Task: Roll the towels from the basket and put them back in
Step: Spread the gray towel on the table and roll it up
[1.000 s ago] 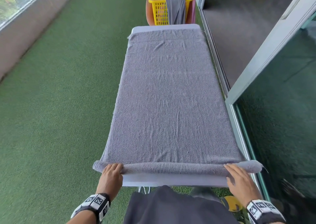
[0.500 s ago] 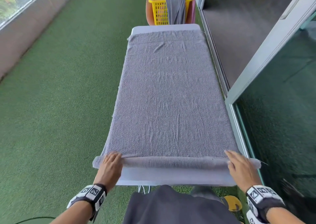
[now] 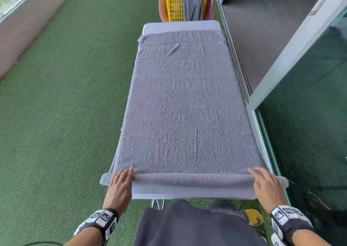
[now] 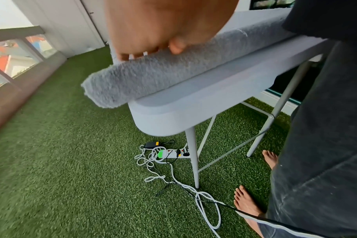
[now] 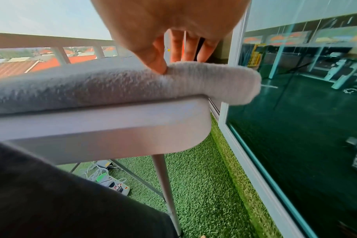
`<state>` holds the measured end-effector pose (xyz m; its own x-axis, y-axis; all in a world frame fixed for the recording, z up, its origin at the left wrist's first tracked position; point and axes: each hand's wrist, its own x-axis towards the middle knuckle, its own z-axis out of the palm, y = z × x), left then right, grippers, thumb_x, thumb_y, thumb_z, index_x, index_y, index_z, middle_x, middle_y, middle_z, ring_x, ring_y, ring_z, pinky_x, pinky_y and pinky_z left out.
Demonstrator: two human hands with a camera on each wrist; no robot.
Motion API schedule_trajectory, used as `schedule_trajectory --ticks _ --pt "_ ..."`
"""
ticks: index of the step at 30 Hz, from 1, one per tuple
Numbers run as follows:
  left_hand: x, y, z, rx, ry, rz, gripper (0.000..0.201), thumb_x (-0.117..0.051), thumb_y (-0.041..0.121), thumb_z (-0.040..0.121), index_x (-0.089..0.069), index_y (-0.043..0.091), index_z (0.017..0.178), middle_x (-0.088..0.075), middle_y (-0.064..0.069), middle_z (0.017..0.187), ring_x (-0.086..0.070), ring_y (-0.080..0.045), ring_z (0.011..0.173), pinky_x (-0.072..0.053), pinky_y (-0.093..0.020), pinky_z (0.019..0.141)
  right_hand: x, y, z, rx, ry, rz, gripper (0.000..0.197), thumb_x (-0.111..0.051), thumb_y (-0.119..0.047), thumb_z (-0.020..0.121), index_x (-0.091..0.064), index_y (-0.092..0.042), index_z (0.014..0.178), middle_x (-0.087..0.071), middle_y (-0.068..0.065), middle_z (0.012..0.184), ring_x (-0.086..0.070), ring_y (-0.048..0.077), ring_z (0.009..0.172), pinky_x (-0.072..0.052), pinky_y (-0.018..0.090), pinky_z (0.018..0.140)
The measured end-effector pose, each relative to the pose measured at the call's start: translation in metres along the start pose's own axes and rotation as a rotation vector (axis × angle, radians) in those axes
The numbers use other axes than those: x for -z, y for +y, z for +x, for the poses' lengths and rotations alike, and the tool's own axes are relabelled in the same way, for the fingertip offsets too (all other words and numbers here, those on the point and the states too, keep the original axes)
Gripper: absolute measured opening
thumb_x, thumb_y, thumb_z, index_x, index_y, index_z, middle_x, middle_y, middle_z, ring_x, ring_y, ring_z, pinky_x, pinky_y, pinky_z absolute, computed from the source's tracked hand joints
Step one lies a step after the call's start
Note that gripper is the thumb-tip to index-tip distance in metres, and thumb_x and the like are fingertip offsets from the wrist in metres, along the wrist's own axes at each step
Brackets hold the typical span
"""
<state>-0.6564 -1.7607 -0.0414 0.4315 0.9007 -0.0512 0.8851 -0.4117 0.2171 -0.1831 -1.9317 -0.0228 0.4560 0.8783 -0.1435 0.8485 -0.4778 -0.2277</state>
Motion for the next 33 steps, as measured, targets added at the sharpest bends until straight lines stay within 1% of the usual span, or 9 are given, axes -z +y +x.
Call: schedule_trajectory --ticks 2,4,7,10,15,18,21,26,33 --pt "-0.009 -0.003 -0.007 -0.019 -0.001 0.012 0.058 -0.028 -0.004 0.083 -0.045 0.004 0.138 -0.049 -0.012 0.138 -0.045 -0.031 0.129 -0.025 -0.043 0.115 -0.008 0.003 -0.006 0.023 0.023 0.037 0.037 -0.064 -0.015 0.086 -0.064 -0.017 0.123 -0.060 0.004 0.123 -0.058 0.027 0.107 -0.048 0.048 0.092" --pt "-0.019 -0.006 -0.020 -0.059 -0.014 0.023 0.044 -0.051 0.007 0.087 -0.052 0.005 0.131 -0.056 -0.015 0.131 -0.053 -0.031 0.123 -0.033 -0.045 0.109 -0.023 0.009 -0.023 0.066 -0.052 0.027 0.044 -0.072 -0.022 0.082 -0.063 -0.017 0.124 -0.061 0.001 0.123 -0.057 0.024 0.112 -0.048 0.048 0.094" --pt "-0.010 0.000 -0.022 -0.013 -0.073 -0.069 0.043 -0.081 0.007 0.067 -0.067 0.009 0.108 -0.070 -0.009 0.104 -0.067 -0.027 0.096 -0.052 -0.045 0.090 -0.031 0.011 -0.038 0.041 -0.131 0.009 0.052 -0.080 -0.012 0.070 -0.065 -0.019 0.119 -0.065 0.000 0.117 -0.059 0.021 0.110 -0.047 0.047 0.095" --pt "0.011 0.009 -0.002 -0.017 -0.043 -0.023 0.007 -0.054 0.023 0.078 -0.061 0.023 0.082 -0.061 0.007 0.080 -0.056 -0.016 0.073 -0.051 -0.038 0.073 -0.012 -0.002 -0.014 0.019 -0.100 -0.036 0.034 -0.072 -0.014 0.072 -0.070 -0.023 0.105 -0.066 -0.006 0.105 -0.060 0.018 0.100 -0.045 0.043 0.091" --pt "0.005 0.012 0.013 0.064 -0.016 0.037 0.040 -0.036 0.011 0.089 -0.057 0.007 0.122 -0.062 -0.012 0.120 -0.056 -0.029 0.112 -0.044 -0.048 0.100 0.002 -0.012 0.010 0.021 0.024 -0.050 0.034 -0.066 -0.006 0.076 -0.065 -0.015 0.109 -0.058 0.005 0.111 -0.056 0.027 0.098 -0.048 0.048 0.086" --pt "-0.008 0.015 -0.005 -0.001 -0.041 0.065 0.044 -0.057 0.020 0.086 -0.056 0.003 0.127 -0.060 -0.016 0.127 -0.055 -0.032 0.121 -0.041 -0.046 0.102 -0.017 -0.009 -0.011 0.023 -0.083 -0.068 0.032 -0.062 -0.011 0.079 -0.064 -0.012 0.111 -0.059 0.003 0.114 -0.056 0.024 0.104 -0.049 0.047 0.092" --pt "0.000 0.021 -0.005 0.046 -0.120 0.053 0.067 -0.086 0.019 0.060 -0.060 0.008 0.121 -0.065 -0.010 0.118 -0.061 -0.028 0.111 -0.046 -0.046 0.097 -0.020 -0.006 -0.021 0.003 -0.173 -0.073 0.047 -0.071 -0.016 0.074 -0.060 -0.013 0.119 -0.058 0.002 0.121 -0.053 0.023 0.116 -0.045 0.045 0.101" --pt "0.017 0.028 0.021 0.035 -0.085 0.090 0.043 -0.086 0.008 0.050 -0.063 0.020 0.084 -0.061 0.006 0.079 -0.059 -0.016 0.074 -0.051 -0.034 0.068 0.005 -0.015 -0.009 0.050 -0.218 -0.161 0.042 -0.068 -0.024 0.077 -0.061 -0.025 0.118 -0.061 -0.010 0.116 -0.055 0.013 0.108 -0.043 0.035 0.096" --pt "0.017 0.010 0.013 0.051 -0.080 0.016 0.031 -0.078 0.008 0.060 -0.061 0.023 0.083 -0.061 0.009 0.081 -0.056 -0.014 0.074 -0.049 -0.031 0.068 0.017 -0.027 0.005 0.091 -0.328 -0.228 0.028 -0.046 -0.039 0.090 -0.054 -0.038 0.117 -0.055 -0.019 0.118 -0.046 0.001 0.114 -0.021 0.032 0.111"
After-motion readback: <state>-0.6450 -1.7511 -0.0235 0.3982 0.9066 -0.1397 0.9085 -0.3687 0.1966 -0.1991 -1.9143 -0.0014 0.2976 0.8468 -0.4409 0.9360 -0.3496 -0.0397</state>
